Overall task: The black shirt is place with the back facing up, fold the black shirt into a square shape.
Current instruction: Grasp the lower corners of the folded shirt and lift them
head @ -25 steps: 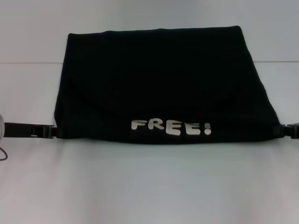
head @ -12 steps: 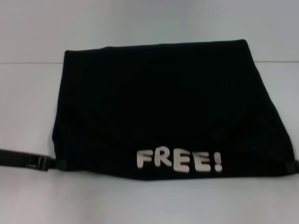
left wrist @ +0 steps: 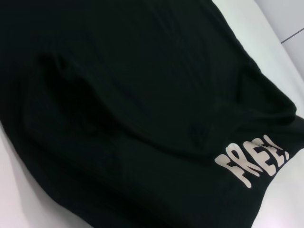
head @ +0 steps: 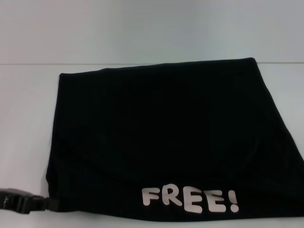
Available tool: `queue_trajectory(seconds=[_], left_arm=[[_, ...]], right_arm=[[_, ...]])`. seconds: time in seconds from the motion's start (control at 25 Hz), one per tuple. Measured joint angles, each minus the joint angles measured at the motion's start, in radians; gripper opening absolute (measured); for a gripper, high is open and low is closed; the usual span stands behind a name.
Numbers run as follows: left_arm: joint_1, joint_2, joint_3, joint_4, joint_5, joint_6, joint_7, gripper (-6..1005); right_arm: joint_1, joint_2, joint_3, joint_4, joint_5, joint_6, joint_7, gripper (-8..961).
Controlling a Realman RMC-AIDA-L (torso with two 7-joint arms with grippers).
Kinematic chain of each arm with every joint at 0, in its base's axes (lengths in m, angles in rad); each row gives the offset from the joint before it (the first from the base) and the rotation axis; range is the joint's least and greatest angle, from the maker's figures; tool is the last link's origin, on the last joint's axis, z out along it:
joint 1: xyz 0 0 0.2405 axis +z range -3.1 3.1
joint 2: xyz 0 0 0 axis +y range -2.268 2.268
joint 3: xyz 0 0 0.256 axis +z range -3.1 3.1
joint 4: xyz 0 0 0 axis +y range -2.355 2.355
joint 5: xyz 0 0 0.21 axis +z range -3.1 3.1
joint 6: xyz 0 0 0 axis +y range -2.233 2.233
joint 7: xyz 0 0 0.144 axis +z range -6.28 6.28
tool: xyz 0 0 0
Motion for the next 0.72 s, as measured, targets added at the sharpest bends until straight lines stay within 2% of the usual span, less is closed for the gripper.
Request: queue_trajectory(seconds=[0.28,0.44,0.72], left_arm=[[0.023,0.007,-0.088,0.0,0.042,0.101,0.06,0],[0.033,0.007,-0.096,0.001,0.055,0.131,0.071,-1],[0.051,0.004,-0.114,0.01,0.07,0.177,0.065,-1]], right_arm=[[-0.046,0.0,0.041,0.0,-0.031,-0.115,-0.081,44],[-0.067,0.0,0.08,0.0,-0.068,-0.182,-0.105,44],[-0.111,0.002,0.119,-0.001,-0.08,-0.22,-0.117,43]])
